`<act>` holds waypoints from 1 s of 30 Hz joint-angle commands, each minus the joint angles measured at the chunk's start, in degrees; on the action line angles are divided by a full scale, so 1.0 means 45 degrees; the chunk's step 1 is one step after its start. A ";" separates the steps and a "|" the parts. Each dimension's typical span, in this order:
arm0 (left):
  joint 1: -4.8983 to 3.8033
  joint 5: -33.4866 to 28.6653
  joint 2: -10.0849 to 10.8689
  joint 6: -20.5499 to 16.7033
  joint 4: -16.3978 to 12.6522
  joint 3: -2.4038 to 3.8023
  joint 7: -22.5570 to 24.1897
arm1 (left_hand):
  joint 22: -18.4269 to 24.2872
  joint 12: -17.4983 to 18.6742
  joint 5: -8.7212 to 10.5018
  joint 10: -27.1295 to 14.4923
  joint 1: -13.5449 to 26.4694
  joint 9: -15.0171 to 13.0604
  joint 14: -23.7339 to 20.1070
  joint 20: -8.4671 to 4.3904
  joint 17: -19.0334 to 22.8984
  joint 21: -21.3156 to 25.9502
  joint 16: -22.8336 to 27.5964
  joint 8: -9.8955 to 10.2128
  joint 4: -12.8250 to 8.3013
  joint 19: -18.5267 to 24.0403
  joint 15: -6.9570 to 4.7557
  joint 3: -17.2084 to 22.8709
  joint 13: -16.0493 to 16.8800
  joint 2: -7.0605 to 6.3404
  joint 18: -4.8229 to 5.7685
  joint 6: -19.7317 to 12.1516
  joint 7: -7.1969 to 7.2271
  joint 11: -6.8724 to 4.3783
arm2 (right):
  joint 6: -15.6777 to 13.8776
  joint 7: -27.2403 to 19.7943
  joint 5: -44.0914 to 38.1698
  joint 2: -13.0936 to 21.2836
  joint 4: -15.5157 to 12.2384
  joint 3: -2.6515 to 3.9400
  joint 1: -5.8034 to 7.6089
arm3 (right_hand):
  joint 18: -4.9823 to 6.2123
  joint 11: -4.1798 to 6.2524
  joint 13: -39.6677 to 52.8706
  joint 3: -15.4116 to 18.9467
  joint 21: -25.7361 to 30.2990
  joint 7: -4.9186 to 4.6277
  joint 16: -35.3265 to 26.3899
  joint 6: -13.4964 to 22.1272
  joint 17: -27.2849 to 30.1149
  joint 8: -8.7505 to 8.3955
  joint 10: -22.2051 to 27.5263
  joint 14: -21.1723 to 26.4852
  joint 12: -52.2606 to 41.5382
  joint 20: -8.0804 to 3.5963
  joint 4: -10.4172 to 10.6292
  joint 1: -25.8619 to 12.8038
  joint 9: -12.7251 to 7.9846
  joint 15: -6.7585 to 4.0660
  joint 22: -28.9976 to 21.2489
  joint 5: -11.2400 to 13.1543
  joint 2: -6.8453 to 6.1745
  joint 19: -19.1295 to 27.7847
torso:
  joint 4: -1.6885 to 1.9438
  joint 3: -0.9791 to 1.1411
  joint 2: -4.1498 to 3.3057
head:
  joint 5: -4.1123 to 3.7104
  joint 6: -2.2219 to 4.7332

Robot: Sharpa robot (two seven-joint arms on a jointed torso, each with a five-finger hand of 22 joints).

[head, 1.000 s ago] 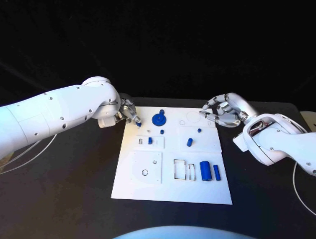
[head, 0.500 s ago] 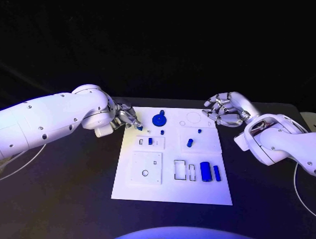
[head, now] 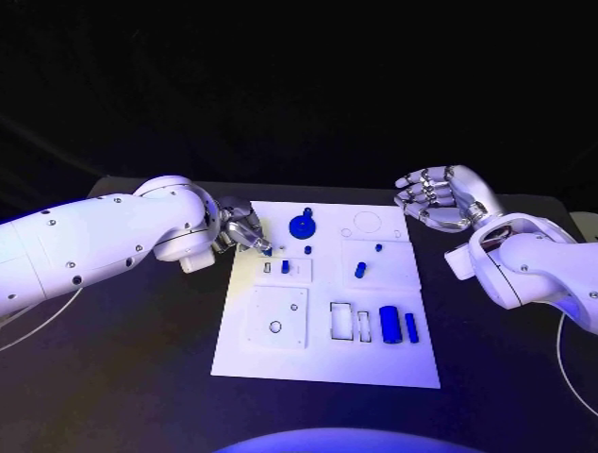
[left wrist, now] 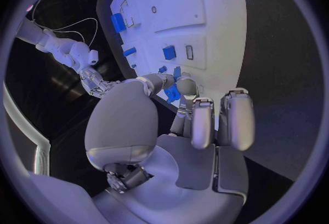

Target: Assemble the parts on the task board

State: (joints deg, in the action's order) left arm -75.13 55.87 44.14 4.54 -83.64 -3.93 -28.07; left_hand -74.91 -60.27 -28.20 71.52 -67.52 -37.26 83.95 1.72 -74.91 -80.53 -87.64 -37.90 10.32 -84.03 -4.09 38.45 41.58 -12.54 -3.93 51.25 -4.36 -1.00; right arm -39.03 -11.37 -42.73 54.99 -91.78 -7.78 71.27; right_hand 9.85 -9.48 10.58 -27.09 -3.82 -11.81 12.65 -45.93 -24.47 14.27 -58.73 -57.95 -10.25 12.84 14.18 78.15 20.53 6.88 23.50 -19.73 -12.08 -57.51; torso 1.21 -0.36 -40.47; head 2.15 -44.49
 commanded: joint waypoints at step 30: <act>0.0335 0.1266 -0.0065 0.0678 -0.0127 -0.0241 -0.0200 | -0.0749 -0.0351 -0.1073 0.0480 0.0207 -0.0036 0.1112 -0.0159 -0.2421 -0.0123 -0.0089 0.0121 -0.2666 -0.0386 -0.0194 0.2434 0.0632 -0.0256 0.0223 0.0552 0.0233 -0.0082 | -0.0467 -0.1382 0.1694 0.0044 0.0035 0.0000 0.0070 | 0.0147 -0.0289 -0.1547 0.0312 0.0060 -0.0454 -0.1496 -0.0164 0.1531 -0.0776 0.0027 0.0415 0.1345 0.0466 -0.0357 -0.0167 -0.0402 0.0405 -0.2519 -0.0158 0.0197 0.0961 | -0.0005 0.0005 -0.0017 | 0.0072 -0.0134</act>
State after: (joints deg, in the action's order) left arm -73.67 60.72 44.00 5.47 -84.19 -5.00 -28.69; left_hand -74.91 -61.58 -32.81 73.18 -66.39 -37.35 83.95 1.42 -74.90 -80.75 -87.80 -37.35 9.99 -84.15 -4.50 38.12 44.38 -13.67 -3.94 52.76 -4.07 -1.40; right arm -40.98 -16.75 -35.33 55.25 -91.62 -7.79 71.56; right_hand 9.81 -10.66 3.70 -25.76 -3.82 -11.84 6.25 -46.31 -17.64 11.06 -58.45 -56.19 -4.51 14.96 12.86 77.73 18.78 8.39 12.21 -20.18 -11.66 -53.49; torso 1.18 -0.31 -40.55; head 2.44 -45.06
